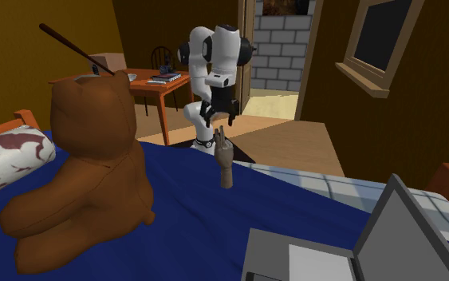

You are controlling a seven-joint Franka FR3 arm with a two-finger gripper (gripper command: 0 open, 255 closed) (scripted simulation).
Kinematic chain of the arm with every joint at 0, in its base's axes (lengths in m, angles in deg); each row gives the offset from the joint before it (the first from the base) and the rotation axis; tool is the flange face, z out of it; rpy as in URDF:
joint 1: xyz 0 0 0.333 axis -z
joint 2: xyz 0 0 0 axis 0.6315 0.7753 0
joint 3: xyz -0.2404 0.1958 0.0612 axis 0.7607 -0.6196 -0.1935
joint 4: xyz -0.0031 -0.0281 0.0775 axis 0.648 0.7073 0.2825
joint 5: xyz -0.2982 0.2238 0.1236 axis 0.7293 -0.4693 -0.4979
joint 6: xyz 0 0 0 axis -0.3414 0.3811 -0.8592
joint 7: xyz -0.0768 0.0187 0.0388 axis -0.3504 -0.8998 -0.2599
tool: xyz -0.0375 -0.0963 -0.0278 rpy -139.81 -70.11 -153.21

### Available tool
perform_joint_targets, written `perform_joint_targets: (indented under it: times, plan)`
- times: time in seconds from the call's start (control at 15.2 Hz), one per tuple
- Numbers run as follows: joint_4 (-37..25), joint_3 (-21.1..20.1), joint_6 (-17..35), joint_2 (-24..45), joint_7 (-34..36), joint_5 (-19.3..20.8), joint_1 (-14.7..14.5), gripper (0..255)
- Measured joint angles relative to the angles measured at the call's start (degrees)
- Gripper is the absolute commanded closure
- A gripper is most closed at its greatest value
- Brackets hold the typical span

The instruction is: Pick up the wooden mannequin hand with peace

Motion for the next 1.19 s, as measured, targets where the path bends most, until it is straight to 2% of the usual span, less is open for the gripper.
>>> perform_joint_targets:
  times: [0.33,0.4,0.86,0.92,1.19]
  plan:
    - [-13.0,1.4,-0.7,11.5,-2.6,-1.4,0.6,0]
    - [-13.8,1.6,-0.6,12.2,-2.9,-1.5,0.7,0]
    - [-9.7,1.7,3.8,12.5,-2.7,-1.4,0.8,0]
    - [-9.3,1.7,4.2,12.5,-2.6,-1.4,0.8,255]
    - [-8.9,1.7,4.7,12.4,-2.5,-1.4,0.8,255]
